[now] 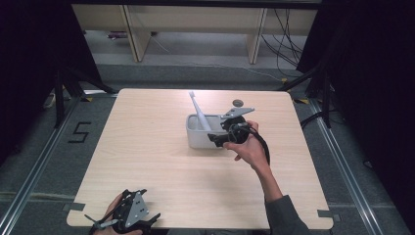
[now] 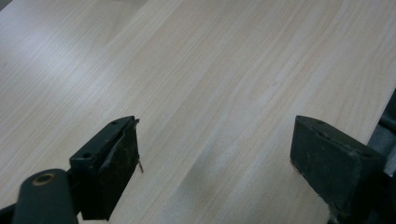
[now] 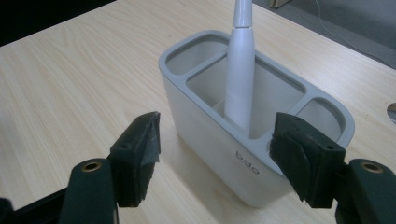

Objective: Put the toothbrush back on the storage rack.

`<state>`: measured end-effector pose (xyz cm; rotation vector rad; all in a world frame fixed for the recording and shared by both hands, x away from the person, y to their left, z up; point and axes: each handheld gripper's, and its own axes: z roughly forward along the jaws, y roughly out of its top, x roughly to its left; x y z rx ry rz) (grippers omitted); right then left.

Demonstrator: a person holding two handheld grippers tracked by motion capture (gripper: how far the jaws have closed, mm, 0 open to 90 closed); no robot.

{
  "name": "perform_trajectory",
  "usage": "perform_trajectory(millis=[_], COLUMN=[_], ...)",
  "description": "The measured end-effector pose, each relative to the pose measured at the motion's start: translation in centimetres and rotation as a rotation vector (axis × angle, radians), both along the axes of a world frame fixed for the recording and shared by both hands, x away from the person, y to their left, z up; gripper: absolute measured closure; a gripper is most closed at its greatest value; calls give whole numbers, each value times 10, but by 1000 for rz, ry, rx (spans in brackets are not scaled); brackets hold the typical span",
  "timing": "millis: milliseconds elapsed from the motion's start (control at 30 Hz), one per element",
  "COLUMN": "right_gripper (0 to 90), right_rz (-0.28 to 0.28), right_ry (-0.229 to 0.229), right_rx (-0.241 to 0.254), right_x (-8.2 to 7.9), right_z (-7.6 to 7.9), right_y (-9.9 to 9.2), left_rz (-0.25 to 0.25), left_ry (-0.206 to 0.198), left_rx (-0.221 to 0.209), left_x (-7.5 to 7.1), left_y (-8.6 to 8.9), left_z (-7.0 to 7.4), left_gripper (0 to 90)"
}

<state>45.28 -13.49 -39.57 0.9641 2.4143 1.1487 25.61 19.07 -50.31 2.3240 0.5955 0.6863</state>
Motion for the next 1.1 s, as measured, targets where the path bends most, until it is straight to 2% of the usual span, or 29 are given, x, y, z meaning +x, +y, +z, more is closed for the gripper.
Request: perform_trajectory(millis=[33, 67, 100, 133, 167, 233, 267, 300, 333, 367, 400, 433, 467, 500, 533, 600, 633, 667, 767, 800, 833, 900, 967, 1033, 1100], right_gripper=[331, 329, 322, 318, 317, 308, 301, 292, 288, 282, 274, 254, 243, 233, 227, 223, 220, 220, 221, 220, 219, 219, 218, 218, 215], right_rz=[1, -20, -6, -15, -15, 6, -13, -6, -24, -7, -35, -30, -42, -47, -44, -56, -44, -52, -25, -28, -33, -23, -30, -17, -37], right_ry=[-6, 17, -26, -17, -27, -23, -13, -20, 16, -5, 13, -2, 2, -6, -4, 13, 2, 12, 3, -14, 4, -2, 17, -1, 10], right_rx=[4, 16, 6, 10, 11, 9, 7, 3, 10, 0, 17, 1, 1, -3, 2, 2, -2, -3, -3, 1, -1, -7, 10, 1, 0], right_x=[-1, -4, -3, -5, -6, -6, -8, -8, -11, -10, -13, -11, -12, -12, -12, -14, -13, -15, -18, -19, -20, -21, -24, -24, -27], right_z=[0, 1, 1, 2, 2, 2, 2, 1, 1, -1, -2, -2, -3, -4, -5, -5, -6, -6, -8, -9, -8, -9, -10, -13, -15], right_y=[0, 1, -1, -1, -1, -2, -2, -3, -2, -3, -2, -4, -4, -4, -3, -1, -1, 0, 1, 2, 2, 1, 1, 1, 1], left_rz=[-9, -3, 2, 0, -1, -3, -16, -22, -9, -10, -11, -15, -10, -15, -19, -12, -14, -9, -16, -17, -17, -16, -15, -14, -13], left_ry=[6, -4, -2, 0, 2, 6, 10, 20, 4, 4, 4, 7, 7, 10, 18, 6, 8, 3, 6, 6, 6, 7, 6, 1, 3], left_rx=[16, 15, -13, -13, -14, -14, 14, 15, 14, 14, 13, 17, 2, 13, 12, 9, 9, 5, 7, 10, 9, 9, 9, 7, 9], left_x=[0, 0, 0, 0, 0, 0, 0, 0, 0, 0, 0, 0, 0, 0, 0, 0, 0, 0, -1, -1, -1, -1, -1, 0, 0], left_y=[1, 1, 0, 0, 1, 0, 2, 2, 1, 1, 1, 1, 1, 1, 1, 1, 1, 1, 1, 1, 1, 1, 1, 1, 1], left_z=[1, 1, 0, 1, 1, 1, 2, 2, 2, 2, 2, 2, 2, 2, 2, 2, 2, 2, 2, 2, 2, 2, 2, 2, 2], left_gripper=[150, 150, 150, 149, 149, 149, 149, 149, 149, 149, 149, 150, 149, 149, 149, 149, 149, 150, 150, 149, 149, 150, 150, 150, 149])
